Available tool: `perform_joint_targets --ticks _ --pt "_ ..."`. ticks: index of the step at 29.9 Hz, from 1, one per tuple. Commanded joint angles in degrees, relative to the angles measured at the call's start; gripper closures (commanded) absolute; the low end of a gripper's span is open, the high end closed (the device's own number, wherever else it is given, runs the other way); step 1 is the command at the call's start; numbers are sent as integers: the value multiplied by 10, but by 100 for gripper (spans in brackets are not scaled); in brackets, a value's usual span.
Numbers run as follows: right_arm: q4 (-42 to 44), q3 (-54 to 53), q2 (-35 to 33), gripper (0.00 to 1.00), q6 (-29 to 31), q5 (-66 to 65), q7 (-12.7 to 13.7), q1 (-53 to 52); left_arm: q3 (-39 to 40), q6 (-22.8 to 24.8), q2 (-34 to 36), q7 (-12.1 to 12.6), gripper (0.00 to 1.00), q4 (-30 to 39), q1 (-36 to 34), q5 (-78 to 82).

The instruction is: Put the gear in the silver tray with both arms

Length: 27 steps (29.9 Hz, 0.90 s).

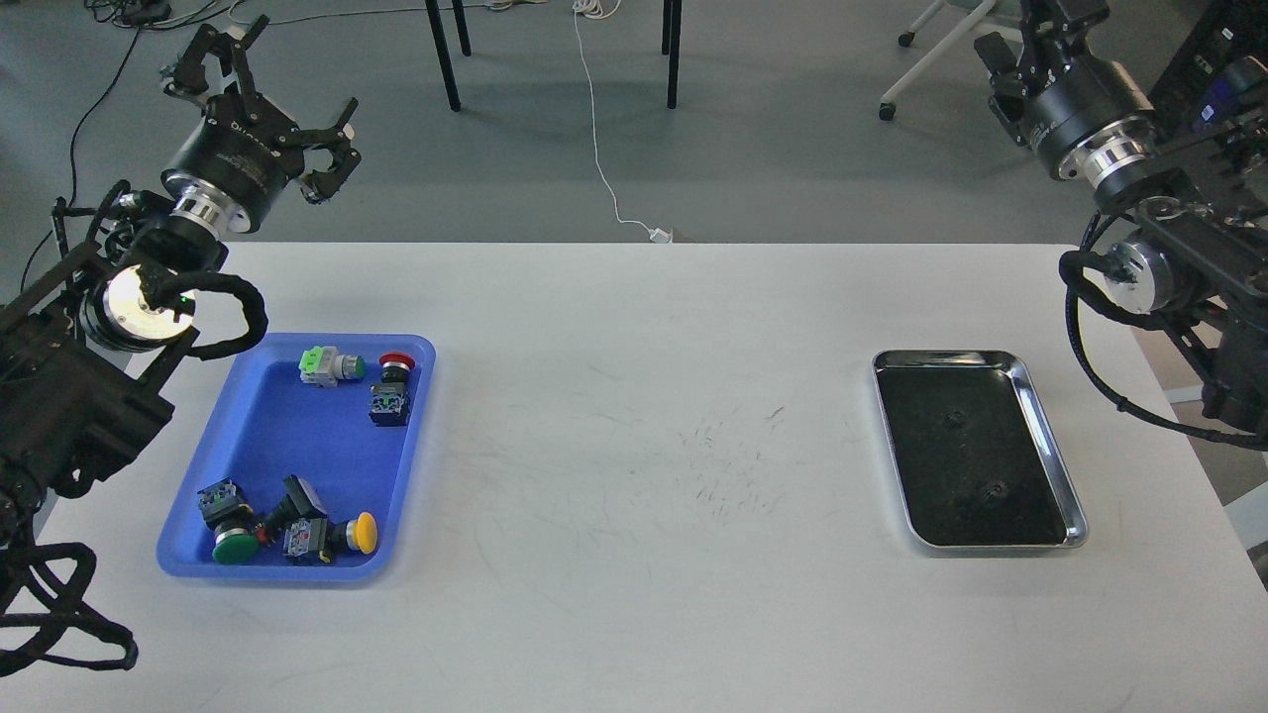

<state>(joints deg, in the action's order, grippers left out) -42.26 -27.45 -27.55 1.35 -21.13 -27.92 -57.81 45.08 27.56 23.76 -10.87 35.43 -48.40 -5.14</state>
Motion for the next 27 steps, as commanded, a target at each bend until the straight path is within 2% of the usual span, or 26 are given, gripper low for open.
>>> perform_joint_targets --ticks 1,6,10,12,20,27 --pt "10 -1 7 1 25 142 19 1 16 -1 -13 -1 2 0 1 -3" --pt "72 -36 36 1 87 269 29 1 47 -2 -20 -1 2 0 4 -27" --pt "155 -101 83 1 127 351 85 2 41 -25 -21 -2 2 -9 3 -27" --pt "188 -132 108 1 143 351 95 1 40 -28 -22 -1 2 -13 3 -27" --pt "226 -193 137 1 167 353 96 5 39 -30 -49 -6 2 -18 7 -27" --pt "219 -184 137 1 170 352 93 20 37 -46 -57 -6 2 -18 1 -23"
